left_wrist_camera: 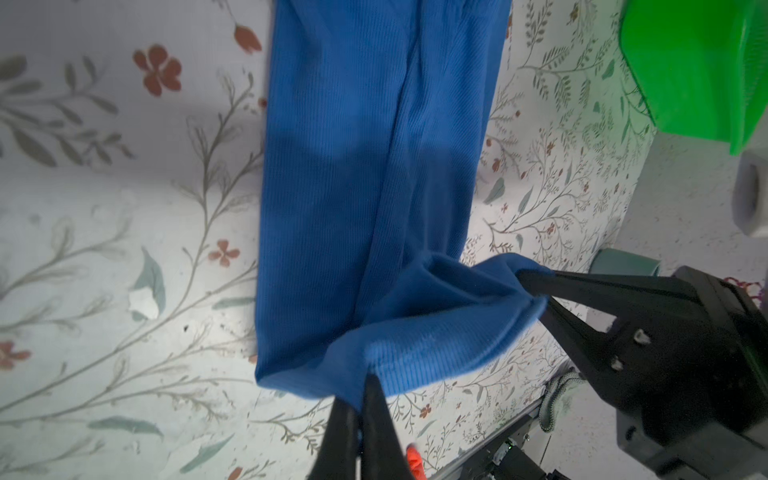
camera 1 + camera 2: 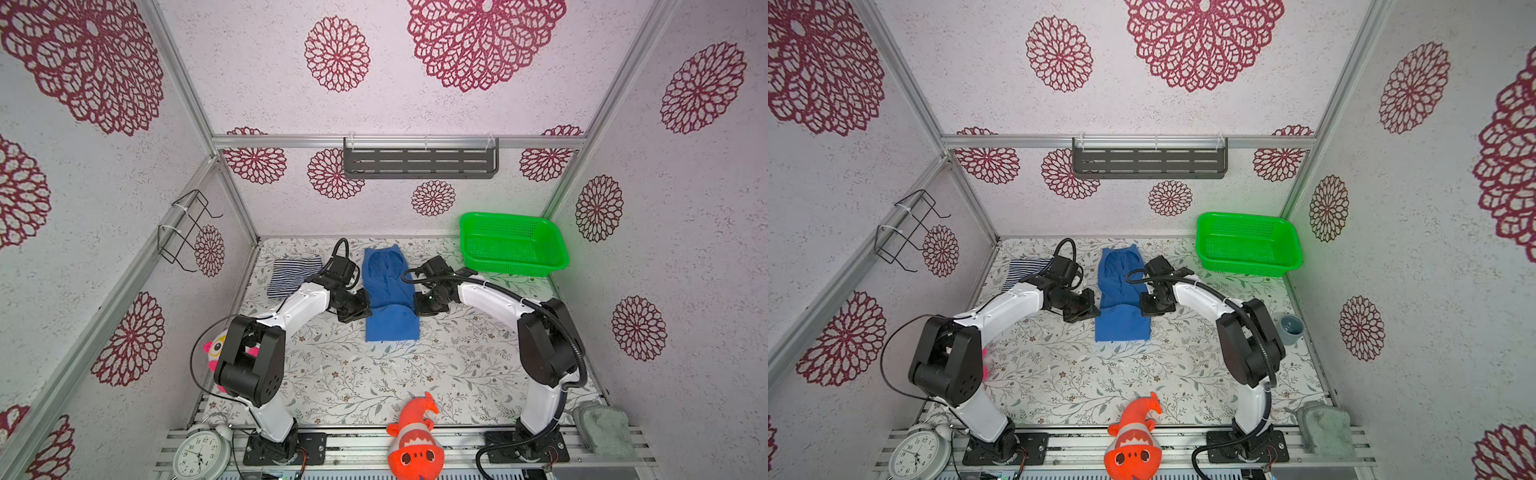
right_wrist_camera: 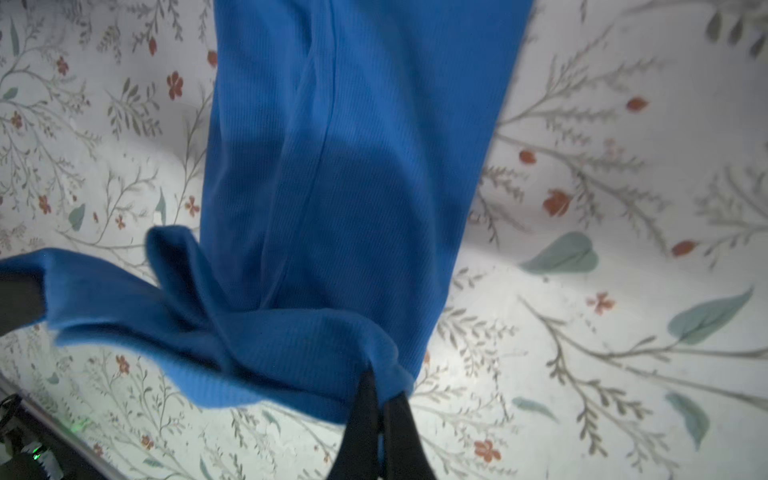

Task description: Fold and stack the tank tops

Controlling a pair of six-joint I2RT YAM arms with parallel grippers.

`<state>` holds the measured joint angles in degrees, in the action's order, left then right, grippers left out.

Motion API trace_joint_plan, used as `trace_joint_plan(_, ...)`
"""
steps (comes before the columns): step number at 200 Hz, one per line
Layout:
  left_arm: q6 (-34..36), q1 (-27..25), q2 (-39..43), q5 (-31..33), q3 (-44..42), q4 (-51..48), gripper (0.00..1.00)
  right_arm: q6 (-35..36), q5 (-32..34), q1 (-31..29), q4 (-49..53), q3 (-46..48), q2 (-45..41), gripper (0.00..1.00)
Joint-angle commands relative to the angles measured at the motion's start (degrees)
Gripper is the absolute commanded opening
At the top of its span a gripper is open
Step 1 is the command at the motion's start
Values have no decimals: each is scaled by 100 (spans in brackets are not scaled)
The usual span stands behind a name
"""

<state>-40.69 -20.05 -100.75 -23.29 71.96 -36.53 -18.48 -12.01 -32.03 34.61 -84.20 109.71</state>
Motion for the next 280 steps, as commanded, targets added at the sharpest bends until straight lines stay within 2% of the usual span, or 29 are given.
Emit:
trace_joint_plan(1, 343, 180, -406, -137, 383, 145, 0, 445, 110, 141, 125, -649, 317, 0)
trace_joint_plan(53, 557, 488, -1114, -272, 1158, 251, 0, 607, -45, 402, 358, -1973, 1379, 0)
trace_joint_plan(66, 599, 536, -1505, -320, 1365, 237, 0, 612, -56, 438, 430, -2247, 1573, 0)
trace_joint_plan(119, 682, 699, -2243, -473, 2277, 212, 0, 543, -212, 605, 388, -2962, 2091, 0)
trace_joint_plan(138, 651, 825, -2529, -521, 2633, 366, 0, 546, -491, 705, -103, -3125, 2258, 18)
trace_joint_plan(142, 642, 854, -2568, -543, 2711, 411, 6, 554, -540, 734, -205, -3155, 2269, 23)
trace_joint_plan(161, 685, 1012, -2539, -577, 2965, 750, 47, 463, -332, 916, -433, -3313, 2228, 49)
trace_joint_plan(171, 774, 1092, -2431, -468, 3057, 772, 55, 373, -236, 1009, -522, -3284, 2084, 53)
trace_joint_plan(182, 773, 1181, -2248, -362, 3029, 773, 56, 311, -183, 1073, -536, -3193, 1893, 60)
trace_joint_plan(208, 662, 1163, -1685, -222, 2343, 849, 55, 165, -176, 1002, -750, -2382, 1278, 58)
trace_joint_plan(234, 297, 841, -1400, -245, 1490, 1219, 49, -195, -412, 805, -1451, -1284, 806, 45)
trace_joint_plan(249, 98, 607, -1453, -217, 1350, 1365, 47, -463, -577, 680, -1851, -963, 800, 36)
trace_joint_plan(280, 21, 142, -1675, 19, 1297, 1257, 46, -833, -574, 434, -2322, -719, 1073, 31)
